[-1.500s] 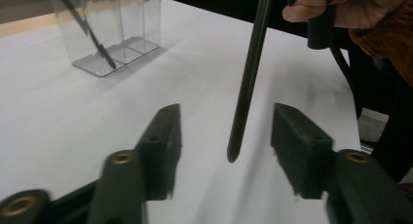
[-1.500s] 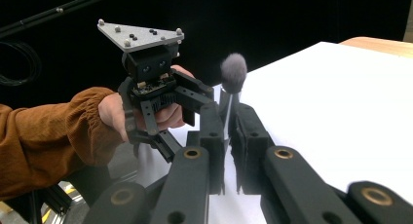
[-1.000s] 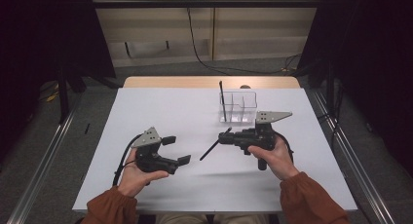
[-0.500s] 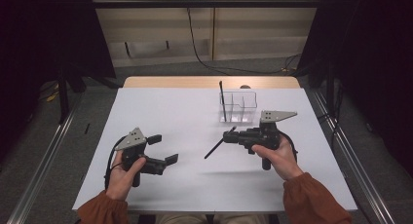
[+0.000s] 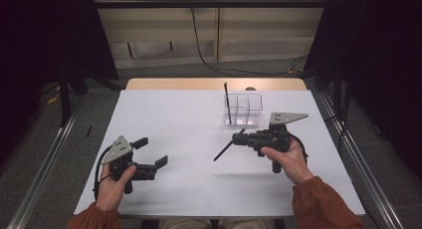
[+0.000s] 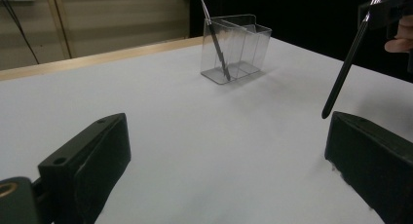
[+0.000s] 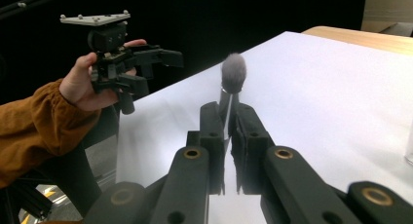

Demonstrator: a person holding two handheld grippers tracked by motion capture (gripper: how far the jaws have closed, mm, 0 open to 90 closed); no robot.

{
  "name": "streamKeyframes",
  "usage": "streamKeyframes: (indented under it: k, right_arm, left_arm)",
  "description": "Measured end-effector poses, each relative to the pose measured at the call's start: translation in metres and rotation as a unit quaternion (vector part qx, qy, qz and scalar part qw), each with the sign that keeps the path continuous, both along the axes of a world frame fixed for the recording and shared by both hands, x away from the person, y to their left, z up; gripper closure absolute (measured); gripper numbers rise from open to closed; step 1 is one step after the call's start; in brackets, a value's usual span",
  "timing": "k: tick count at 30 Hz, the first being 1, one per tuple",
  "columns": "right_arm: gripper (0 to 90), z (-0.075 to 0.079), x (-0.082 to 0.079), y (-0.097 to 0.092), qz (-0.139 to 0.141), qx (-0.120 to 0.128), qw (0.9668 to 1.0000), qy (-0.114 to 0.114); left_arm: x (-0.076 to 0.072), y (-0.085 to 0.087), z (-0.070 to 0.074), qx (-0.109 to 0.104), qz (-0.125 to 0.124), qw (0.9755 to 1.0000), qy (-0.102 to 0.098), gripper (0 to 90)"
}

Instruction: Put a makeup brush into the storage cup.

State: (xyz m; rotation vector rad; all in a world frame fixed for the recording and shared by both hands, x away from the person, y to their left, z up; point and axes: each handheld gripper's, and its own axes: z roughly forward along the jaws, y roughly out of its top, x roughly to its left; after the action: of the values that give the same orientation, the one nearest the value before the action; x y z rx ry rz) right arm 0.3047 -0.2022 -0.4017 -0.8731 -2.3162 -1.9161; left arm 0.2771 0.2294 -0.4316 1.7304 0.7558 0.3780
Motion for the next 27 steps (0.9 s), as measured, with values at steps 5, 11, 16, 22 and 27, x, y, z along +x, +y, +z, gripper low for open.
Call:
streamKeyframes:
  k: [5,11,16,22,27]
  right_arm:
    - [84.1,0.0,0.001,-0.003,-0.003,-0.011,0.9999,0.001]
    - [84.1,0.003,0.002,-0.006,-0.009,-0.025,0.9996,-0.001]
    - [84.1,0.008,0.005,-0.011,-0.02,-0.033,0.9992,-0.004]
    - [84.1,0.011,0.009,-0.021,-0.041,-0.026,0.9988,-0.004]
    - [84.1,0.01,0.013,-0.023,-0.051,-0.032,0.9982,-0.003]
  left_arm:
    - [-0.007,0.011,-0.004,-0.012,0.017,0.9998,-0.004,2.7]
    - [-0.016,0.023,-0.009,-0.009,0.031,0.9994,-0.013,2.7]
    - [-0.016,0.028,-0.01,-0.009,0.045,0.9988,-0.017,2.7]
    - [-0.018,0.031,-0.012,-0.006,0.049,0.9986,-0.019,2.7]
    - [-0.021,0.032,-0.013,-0.007,0.044,0.9988,-0.021,2.7]
